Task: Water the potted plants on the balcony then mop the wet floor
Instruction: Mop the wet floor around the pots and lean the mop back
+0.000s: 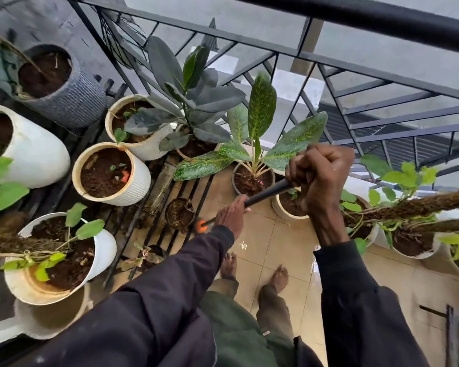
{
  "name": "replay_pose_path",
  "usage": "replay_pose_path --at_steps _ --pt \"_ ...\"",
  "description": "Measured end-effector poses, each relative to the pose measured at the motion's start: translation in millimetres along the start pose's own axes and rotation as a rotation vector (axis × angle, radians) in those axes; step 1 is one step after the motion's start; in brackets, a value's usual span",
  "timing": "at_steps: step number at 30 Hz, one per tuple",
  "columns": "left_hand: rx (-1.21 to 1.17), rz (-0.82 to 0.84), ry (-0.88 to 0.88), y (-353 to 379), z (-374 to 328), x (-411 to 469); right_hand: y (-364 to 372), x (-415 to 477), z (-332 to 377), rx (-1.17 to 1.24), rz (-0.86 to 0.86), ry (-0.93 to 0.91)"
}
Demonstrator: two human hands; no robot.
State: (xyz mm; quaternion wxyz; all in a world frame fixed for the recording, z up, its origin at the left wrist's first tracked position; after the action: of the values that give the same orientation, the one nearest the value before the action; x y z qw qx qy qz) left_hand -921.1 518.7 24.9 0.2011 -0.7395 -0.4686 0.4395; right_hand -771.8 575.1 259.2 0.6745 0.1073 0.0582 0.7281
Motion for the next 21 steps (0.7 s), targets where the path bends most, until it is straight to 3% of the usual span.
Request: replay_pose_path --at_steps 9,16,21 --pt "-0.211 -0.204 0.037 -69 -19 82 41 24 9 -0.270 -0.026 -0.192" --pt "-0.216 -0.116 0.050 -60 -7 115 35 34 -19 -0.270 -0.081 -0.127" --pt "-0.159 -0.132 -0.003 -66 -15 106 29 57 -11 -0.159 -0.014 -0.100"
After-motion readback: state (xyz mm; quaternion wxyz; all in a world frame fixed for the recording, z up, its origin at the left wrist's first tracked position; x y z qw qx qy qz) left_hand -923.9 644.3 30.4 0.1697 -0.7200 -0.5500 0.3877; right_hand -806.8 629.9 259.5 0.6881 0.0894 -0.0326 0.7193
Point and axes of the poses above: each hand's wrist, its own x-axis towards the middle knuckle, its own y-axis out of the palm, z = x × y, the point moved 9 cm from there along x, towards the middle knuckle, and after that the axes turned 10 degrees about z, right-handed, at the moved point
